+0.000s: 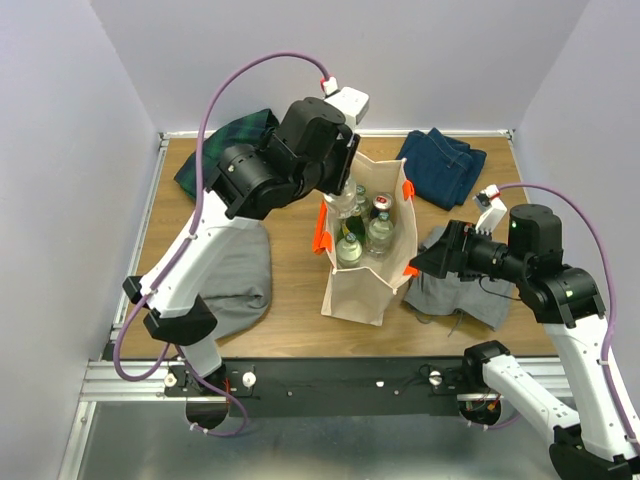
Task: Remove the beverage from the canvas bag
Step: Place the drink at the center of the board.
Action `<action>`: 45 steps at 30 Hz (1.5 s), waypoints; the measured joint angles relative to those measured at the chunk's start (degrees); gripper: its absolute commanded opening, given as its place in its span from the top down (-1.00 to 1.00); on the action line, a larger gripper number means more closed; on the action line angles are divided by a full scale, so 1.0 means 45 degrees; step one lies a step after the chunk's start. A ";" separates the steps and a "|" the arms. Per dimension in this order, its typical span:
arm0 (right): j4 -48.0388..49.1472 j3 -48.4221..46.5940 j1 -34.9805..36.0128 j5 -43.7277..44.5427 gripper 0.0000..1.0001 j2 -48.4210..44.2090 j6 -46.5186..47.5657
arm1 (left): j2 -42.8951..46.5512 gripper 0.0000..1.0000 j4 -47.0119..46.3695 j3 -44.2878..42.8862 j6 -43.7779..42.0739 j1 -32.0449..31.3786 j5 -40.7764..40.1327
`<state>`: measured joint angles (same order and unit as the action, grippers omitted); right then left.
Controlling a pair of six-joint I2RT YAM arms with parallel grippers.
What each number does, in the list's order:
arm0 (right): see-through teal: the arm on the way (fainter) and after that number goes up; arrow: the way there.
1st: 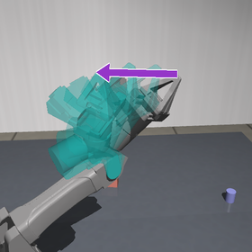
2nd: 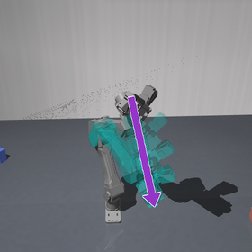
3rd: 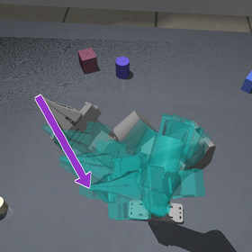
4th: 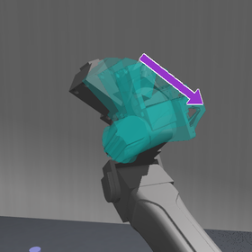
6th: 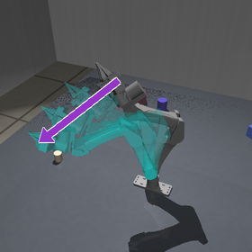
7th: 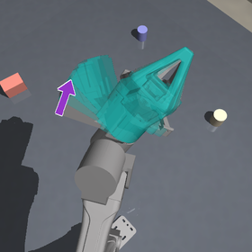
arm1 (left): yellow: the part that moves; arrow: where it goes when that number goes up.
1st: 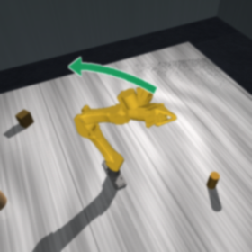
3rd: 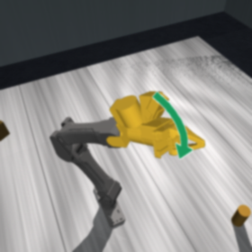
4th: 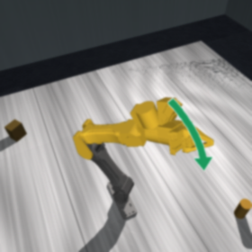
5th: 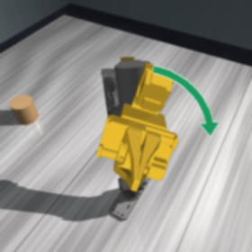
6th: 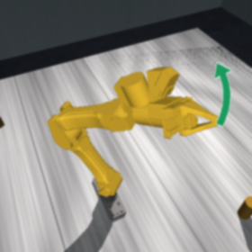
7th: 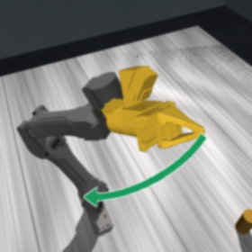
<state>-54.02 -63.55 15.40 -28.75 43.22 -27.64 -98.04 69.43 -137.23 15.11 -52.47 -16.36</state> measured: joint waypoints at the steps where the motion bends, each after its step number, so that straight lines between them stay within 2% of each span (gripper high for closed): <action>1: 0.0005 0.0000 0.0000 0.0000 -0.84 0.0000 0.0000 | 0.0029 1.00 0.0005 0.0000 -0.0029 0.0073 -0.0019; 18: 0.0092 0.0087 0.0000 -0.0005 -0.84 0.0000 -0.0185 | 0.0515 1.00 0.0024 0.0044 -0.0189 0.1243 -0.0525; 32: 0.0092 0.0189 0.0000 -0.0005 -0.84 0.0000 -0.0194 | 0.0913 1.00 -0.0369 0.1341 -0.0627 0.2730 -0.0661; 45: 0.0092 0.0189 0.0000 -0.0005 -0.84 0.0000 -0.0253 | -0.0253 1.00 -0.1860 0.1962 -0.1020 0.3589 -0.0296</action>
<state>-53.60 -62.70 15.40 -28.77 43.22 -28.77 -99.18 61.06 -128.40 10.52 -36.32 -17.69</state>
